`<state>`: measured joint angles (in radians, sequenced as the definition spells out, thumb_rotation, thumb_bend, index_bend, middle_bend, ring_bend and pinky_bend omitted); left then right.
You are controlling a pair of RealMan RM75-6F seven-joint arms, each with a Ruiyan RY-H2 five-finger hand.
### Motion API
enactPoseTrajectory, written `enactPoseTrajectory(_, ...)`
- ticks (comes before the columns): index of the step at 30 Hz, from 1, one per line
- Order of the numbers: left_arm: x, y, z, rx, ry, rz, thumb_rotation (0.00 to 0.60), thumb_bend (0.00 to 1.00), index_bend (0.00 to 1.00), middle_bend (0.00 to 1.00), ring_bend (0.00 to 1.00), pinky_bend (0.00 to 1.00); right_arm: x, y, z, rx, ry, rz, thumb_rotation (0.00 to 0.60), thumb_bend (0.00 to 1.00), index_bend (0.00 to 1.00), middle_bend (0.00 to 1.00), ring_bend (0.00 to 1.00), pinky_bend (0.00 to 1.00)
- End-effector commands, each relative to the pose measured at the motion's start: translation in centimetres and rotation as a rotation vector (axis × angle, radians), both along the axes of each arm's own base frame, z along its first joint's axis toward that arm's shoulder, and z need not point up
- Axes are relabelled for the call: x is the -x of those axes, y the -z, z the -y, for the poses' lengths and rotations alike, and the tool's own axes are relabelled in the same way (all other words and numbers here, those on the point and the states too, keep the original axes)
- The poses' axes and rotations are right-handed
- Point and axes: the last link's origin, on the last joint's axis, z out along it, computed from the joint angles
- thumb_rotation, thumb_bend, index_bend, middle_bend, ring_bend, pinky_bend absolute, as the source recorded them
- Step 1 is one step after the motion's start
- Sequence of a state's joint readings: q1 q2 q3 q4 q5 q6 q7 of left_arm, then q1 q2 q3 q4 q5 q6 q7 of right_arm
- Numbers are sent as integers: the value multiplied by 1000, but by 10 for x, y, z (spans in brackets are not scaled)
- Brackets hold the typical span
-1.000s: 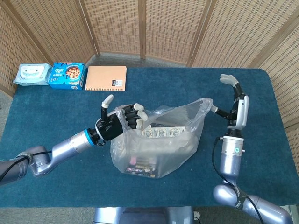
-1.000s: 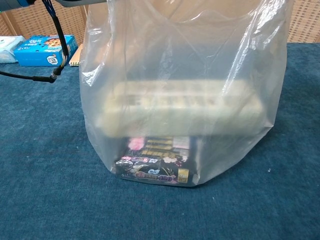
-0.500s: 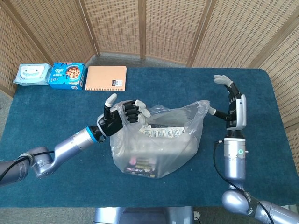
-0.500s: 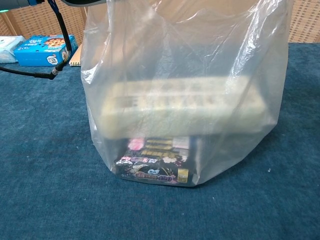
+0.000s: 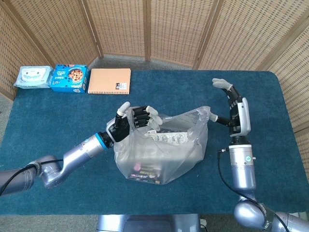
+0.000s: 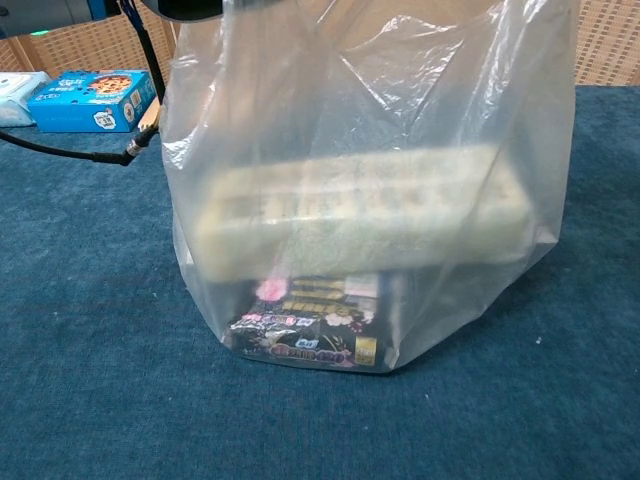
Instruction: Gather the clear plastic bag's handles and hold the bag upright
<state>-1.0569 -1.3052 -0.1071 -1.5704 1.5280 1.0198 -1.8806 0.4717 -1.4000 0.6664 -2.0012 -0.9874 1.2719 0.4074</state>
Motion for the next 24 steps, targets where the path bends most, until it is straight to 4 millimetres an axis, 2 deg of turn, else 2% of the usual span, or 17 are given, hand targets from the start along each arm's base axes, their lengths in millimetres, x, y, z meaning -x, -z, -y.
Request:
enactPoseTrajectory(1, -4, 4, 2, -4, 6, -4, 0, 194, 342, 402, 380, 307, -6, 0, 0, -3, -3, 0, 545, 89, 317, 239, 113, 83)
enactPoseTrajectory(10, -9, 11, 5, -13, 18, -36, 0, 194, 342, 402, 362, 301, -22, 3, 10, -10, -14, -20, 545, 89, 311, 230, 108, 83)
enactPoseTrajectory(24, -22, 22, 3, -33, 33, -61, 0, 194, 342, 402, 315, 264, -46, 9, -5, -43, -68, -51, 542, 88, 307, 224, 105, 82)
